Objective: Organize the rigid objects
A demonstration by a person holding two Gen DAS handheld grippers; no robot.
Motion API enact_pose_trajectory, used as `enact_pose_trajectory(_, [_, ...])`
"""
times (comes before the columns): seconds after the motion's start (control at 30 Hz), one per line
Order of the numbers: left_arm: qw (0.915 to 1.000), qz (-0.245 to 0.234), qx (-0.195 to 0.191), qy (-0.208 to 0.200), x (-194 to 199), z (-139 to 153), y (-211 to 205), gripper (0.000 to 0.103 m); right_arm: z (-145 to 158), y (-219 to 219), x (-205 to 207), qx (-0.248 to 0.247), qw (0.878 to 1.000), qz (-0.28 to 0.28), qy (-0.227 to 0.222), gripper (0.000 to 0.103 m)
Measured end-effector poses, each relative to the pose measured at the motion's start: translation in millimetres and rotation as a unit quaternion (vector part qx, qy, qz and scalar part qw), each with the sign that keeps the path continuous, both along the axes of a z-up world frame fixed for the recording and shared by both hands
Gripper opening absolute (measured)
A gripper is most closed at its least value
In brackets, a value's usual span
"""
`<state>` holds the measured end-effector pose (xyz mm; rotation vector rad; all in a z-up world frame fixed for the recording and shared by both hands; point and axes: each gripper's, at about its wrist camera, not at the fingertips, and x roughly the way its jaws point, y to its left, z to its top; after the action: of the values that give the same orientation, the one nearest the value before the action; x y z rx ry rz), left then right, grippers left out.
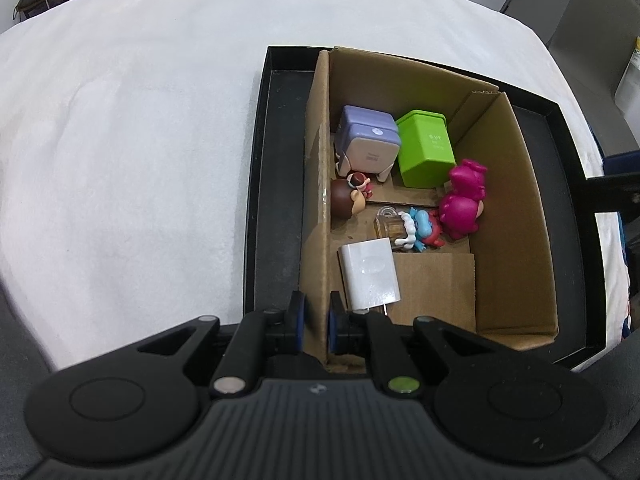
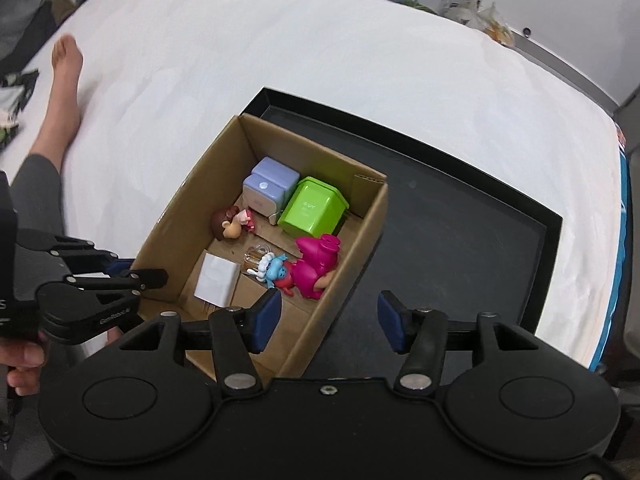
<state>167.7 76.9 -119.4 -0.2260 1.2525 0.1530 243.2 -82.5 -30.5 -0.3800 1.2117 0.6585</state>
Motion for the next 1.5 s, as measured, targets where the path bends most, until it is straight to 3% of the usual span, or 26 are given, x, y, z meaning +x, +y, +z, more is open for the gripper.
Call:
enact_pose_trajectory(0.43, [0.9999, -0.008, 0.002, 0.011, -6, 24, 0, 0.014, 13, -48, -2, 0.079, 0.994, -0.070, 0.016, 0.073])
enact_pose_trajectory(0.53, [0.9999, -0.008, 0.008, 0.006, -9, 35, -2, 0.024, 16, -58, -5, 0.097, 0.992, -0.085, 0.016, 0.082])
enact_pose_trajectory(0.6, [0.9999, -0.007, 0.010, 0.002, -11, 41, -5, 0.041, 18, -65, -7, 0.108, 0.989, -0.096, 0.016, 0.084])
enact_pose_trajectory(0.7, [0.9998, -0.007, 0.014, -0.009, -16, 52, -10, 0.055, 20, -75, -13, 0.118, 0.987, -0.108, 0.013, 0.090])
enact_pose_trajectory(0.87, [0.9994, -0.010, 0.022, -0.024, -27, 69, -21, 0.073, 27, -87, -26, 0.133, 0.985, -0.112, -0.009, 0.101])
enact_pose_trajectory(1.0, [0.9991, -0.016, 0.015, -0.035, -39, 80, -27, 0.084, 31, -97, -35, 0.140, 0.982, -0.124, -0.020, 0.103])
enact_pose_trajectory(1.5, [0.9963, -0.026, 0.006, -0.081, -76, 113, -40, 0.094, 50, -129, -83, 0.171, 0.972, -0.157, -0.046, 0.103])
